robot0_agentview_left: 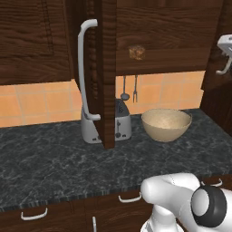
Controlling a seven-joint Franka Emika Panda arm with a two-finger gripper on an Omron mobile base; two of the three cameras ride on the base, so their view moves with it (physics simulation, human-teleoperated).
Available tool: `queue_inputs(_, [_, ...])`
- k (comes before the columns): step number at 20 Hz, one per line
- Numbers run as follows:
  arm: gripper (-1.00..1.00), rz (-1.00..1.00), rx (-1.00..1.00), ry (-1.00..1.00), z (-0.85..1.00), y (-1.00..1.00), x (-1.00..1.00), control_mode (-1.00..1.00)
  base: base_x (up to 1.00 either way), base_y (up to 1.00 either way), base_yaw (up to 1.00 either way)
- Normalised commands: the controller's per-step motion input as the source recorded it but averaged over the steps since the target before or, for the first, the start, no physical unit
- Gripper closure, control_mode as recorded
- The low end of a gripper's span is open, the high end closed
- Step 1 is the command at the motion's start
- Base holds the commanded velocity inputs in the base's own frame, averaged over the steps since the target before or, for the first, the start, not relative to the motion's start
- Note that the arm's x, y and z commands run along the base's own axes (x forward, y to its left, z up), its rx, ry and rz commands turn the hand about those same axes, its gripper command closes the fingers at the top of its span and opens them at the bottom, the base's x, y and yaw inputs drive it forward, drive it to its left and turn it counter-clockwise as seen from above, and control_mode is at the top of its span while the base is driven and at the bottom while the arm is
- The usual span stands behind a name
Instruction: Open the cabinet, pick up the bread from the cabinet and place it in the basket. Then move the basket to the dining counter.
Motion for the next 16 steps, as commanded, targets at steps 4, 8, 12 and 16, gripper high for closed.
queue_inputs(4, [-1.00, 0.00, -0.07, -0.02, -0.40, -0.30, -0.83, -1.00, 0.00, 0.00, 0.00])
queue_inputs(8, [-1.00, -0.01, -0.04, 0.21, -0.09, -0.24, -0.84, -1.00, 0.00, 0.00, 0.00])
queue_inputs(12, [-1.00, 0.00, 0.04, 0.36, -0.06, 0.04, -0.96, -1.00, 0.00, 0.00, 0.00])
queue_inputs(16, [-1.00, 0.00, 0.02, 0.44, -0.07, 0.23, -0.51, -1.00, 0.00, 0.00, 0.00])
